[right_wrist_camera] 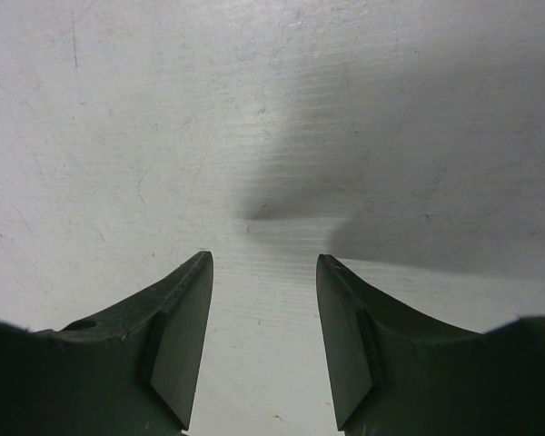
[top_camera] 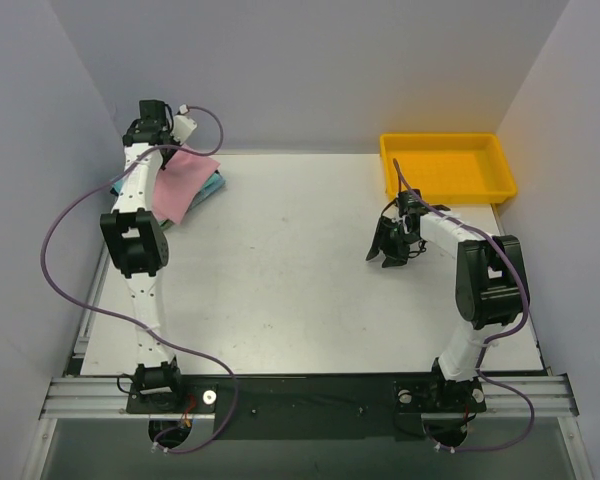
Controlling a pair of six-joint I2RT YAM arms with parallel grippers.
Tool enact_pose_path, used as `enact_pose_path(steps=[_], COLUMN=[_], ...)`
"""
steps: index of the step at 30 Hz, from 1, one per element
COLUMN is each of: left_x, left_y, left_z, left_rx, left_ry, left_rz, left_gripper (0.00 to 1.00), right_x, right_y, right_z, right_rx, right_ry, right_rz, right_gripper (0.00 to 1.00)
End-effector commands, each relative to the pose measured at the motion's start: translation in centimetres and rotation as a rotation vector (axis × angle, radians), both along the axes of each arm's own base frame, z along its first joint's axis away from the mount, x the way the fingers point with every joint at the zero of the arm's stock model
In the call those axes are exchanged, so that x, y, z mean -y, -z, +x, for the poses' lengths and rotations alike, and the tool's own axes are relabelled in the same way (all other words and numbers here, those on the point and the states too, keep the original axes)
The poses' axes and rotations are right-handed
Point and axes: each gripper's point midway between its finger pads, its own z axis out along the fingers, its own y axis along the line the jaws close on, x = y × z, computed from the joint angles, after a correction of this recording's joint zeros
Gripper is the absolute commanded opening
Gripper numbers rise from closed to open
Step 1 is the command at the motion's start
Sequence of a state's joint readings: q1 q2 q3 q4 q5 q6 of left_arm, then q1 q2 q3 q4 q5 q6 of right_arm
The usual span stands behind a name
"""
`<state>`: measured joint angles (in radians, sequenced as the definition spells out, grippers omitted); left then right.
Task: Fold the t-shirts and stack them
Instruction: Put the neatly folded tshirt into the corner of the board with the left arm
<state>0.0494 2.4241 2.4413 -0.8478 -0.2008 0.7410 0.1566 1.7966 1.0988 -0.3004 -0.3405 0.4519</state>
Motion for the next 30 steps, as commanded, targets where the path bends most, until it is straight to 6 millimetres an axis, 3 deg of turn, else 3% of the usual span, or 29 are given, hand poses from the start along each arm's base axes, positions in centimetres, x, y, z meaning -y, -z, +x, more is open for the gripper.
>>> enact_pose_path(steps=[1, 9, 19, 20, 21, 23, 26, 27, 30], left_x=[-1.9, -2.3, -5.0, -5.4, -5.5, -6.3, -7.0, -6.9, -5.9], left_y=[-4.4, -2.7, -1.9, -1.8, -1.7, -3.5, -6.8, -8.7, -11.3], left_z=[2.5, 3.5, 4.7, 4.6, 4.6, 5.1, 5.3, 5.2, 4.5], left_rx=[0.151, 0.121, 0.119, 0.119, 0.123, 0.196, 0.296, 0.341, 0.404], left_ry=[0.024, 0.084, 0.048, 0.029, 0.020, -0.040, -0.116, -0.130, -0.158], left_rz=[0.092, 0.165, 0.305, 0.322, 0.330, 0.362, 0.372, 0.363, 0.277], left_gripper=[0.00, 0.00, 0.00, 0.17, 0.47, 0.65, 0.73, 0.76, 0.79], right_x=[0.5, 0.6, 0.6, 0.5, 0.5, 0.4, 0.2, 0.2, 0.0], right_y=[-1.4, -1.6, -1.6, -1.5, -1.5, -1.4, -1.5, -1.4, -1.5], right_z=[0.0, 0.3, 0.3, 0.3, 0.4, 0.4, 0.5, 0.5, 0.4], right_rx=[0.021, 0.020, 0.013, 0.011, 0.009, 0.009, 0.010, 0.006, 0.010], right_ry=[-0.001, -0.004, -0.010, -0.010, -0.011, -0.014, -0.018, -0.018, -0.021], right_rz=[-0.019, -0.025, -0.026, -0.023, -0.021, -0.020, -0.013, -0.008, -0.001], right_gripper=[0.45, 0.45, 0.45, 0.45, 0.46, 0.46, 0.46, 0.46, 0.46])
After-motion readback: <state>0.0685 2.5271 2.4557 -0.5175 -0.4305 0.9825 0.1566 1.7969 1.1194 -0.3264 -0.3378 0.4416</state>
